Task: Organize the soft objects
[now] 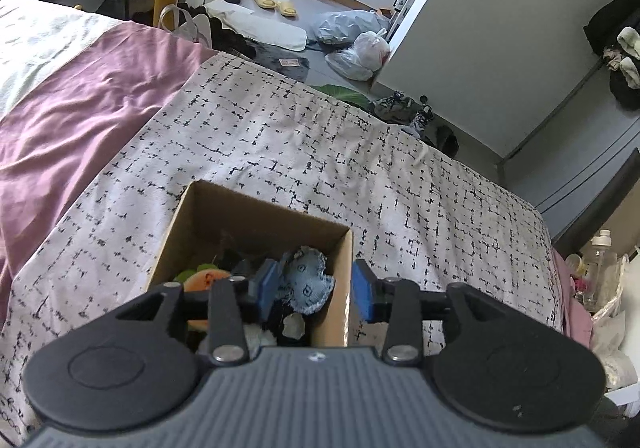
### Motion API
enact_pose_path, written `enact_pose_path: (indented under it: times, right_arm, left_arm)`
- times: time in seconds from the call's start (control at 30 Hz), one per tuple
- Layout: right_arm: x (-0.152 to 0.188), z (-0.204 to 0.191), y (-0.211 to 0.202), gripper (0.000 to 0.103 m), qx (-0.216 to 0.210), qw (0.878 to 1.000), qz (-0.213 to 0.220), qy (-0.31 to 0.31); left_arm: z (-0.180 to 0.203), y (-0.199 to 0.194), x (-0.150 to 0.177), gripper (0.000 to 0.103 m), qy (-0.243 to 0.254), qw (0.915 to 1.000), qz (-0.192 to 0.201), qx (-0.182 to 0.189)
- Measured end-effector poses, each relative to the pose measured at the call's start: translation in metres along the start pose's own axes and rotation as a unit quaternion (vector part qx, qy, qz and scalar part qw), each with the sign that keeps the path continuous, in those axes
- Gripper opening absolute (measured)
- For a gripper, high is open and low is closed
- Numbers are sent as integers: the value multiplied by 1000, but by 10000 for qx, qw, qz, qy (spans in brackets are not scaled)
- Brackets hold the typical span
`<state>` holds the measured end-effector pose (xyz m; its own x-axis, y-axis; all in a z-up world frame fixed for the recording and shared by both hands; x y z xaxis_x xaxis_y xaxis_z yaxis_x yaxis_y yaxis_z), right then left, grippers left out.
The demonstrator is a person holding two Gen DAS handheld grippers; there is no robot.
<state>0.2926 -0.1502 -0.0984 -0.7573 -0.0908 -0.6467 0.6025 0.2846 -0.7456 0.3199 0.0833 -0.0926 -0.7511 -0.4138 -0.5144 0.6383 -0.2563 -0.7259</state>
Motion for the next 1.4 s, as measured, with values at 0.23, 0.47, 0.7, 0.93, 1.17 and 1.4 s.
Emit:
enact_pose_path:
  times: [0.23, 0.47, 0.7, 0.93, 1.17, 1.4]
  right_arm:
    - [4, 2, -23, 68, 46, 9998, 181, 59]
    - [9, 3, -46, 78, 38, 9991, 348, 223]
    - [12, 3, -72, 93, 37, 9980, 532, 338]
    - [21, 10, -98, 98, -1, 9959, 735, 536]
    - [28, 20, -126, 103, -24, 9938, 879, 686]
    - [38, 16, -155, 103, -58, 9929, 1043, 570]
  left_arm:
    - [2, -22, 14, 61, 111, 9996, 46, -268]
    - [0, -48, 23, 71, 207, 9993, 66, -310]
    - [9, -80, 33, 85, 458, 9980, 257, -363]
    - [14, -107, 50, 94, 589, 9976, 280, -223]
    - [16, -134, 72, 102, 828, 9956, 351, -265]
    - [20, -166, 91, 103, 990, 9937, 483, -214]
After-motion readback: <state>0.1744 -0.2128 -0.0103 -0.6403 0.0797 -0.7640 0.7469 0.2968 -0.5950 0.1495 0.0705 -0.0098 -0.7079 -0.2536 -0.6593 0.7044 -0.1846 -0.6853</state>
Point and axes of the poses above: each gripper's, at about its wrist camera, not at the fingertips, and y roughly the way its jaws point, z to its right, x to its underside, the point moved 1 cm from there along y, roughly the way its jaws point, and after that the axes turned 10 degrees about x, right-handed, at the moved point
